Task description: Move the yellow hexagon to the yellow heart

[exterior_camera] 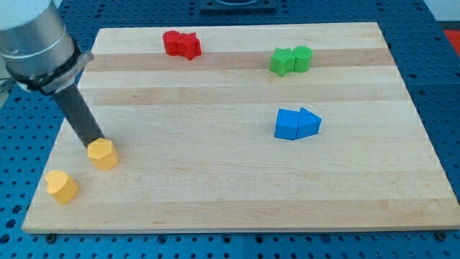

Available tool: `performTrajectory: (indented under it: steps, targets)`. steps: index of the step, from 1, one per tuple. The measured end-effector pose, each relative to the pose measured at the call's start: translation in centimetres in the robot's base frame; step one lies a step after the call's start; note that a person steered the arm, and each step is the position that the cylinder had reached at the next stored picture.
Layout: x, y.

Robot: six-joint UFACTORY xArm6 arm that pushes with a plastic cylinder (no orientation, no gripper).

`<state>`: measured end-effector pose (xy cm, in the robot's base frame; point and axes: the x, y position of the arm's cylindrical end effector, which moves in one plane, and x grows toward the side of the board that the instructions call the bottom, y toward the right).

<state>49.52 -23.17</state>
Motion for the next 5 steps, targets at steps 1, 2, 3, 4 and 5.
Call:
performTrajectory:
  steps: [1,2,3,4,5]
  targets:
    - [-0.5,0.7]
    - [-3.2,2.8]
    - [-2.7,4.2]
    - [-1.1,3.9]
    - [0.0,2.8]
